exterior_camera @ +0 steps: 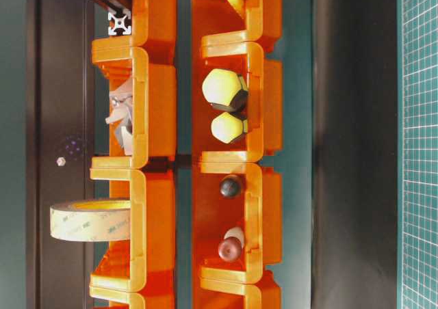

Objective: Pick frame from container rack with right arm.

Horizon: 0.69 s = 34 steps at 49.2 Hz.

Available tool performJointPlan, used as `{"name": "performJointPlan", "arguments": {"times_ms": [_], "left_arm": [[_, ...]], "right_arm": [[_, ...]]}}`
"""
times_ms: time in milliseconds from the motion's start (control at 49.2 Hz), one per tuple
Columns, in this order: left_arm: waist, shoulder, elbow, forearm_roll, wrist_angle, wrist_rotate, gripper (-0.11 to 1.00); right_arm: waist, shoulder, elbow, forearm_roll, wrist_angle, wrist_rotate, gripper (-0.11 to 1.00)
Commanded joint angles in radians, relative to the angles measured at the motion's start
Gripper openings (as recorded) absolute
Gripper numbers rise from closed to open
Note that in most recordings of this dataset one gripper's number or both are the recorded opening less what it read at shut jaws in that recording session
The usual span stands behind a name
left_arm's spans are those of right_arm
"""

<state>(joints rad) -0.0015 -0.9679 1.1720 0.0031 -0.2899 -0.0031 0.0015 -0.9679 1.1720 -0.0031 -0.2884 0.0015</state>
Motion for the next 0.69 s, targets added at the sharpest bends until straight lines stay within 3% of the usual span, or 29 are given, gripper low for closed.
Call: {"name": "performJointPlan", "arguments": {"times_ms": [0, 81, 163, 406, 671], "left_arm": [[0.009, -0.002, -0.032, 0.038, 0.005, 0.0, 0.06], [0.009, -0.018, -0.061, 0.038, 0.034, 0.0, 0.04], [0.006, -0.035, -0.091, 0.037, 0.084, 0.0, 0.0], [0.008, -0.077, -0.147, 0.038, 0.249, 0.0, 0.0], [0.011, -0.087, -0.149, 0.037, 0.279, -0.002, 0.0]], "right_arm": [[-0.005, -0.003, -0.018, 0.006, -0.008, 0.003, 0.02], [-0.005, -0.018, -0.049, 0.006, 0.021, 0.014, 0.02], [0.002, -0.028, -0.109, 0.006, 0.123, 0.041, 0.02], [0.026, 0.017, -0.371, 0.005, 0.557, 0.083, 0.02], [0.069, 0.181, -0.657, -0.046, 0.957, 0.084, 0.02]]}}
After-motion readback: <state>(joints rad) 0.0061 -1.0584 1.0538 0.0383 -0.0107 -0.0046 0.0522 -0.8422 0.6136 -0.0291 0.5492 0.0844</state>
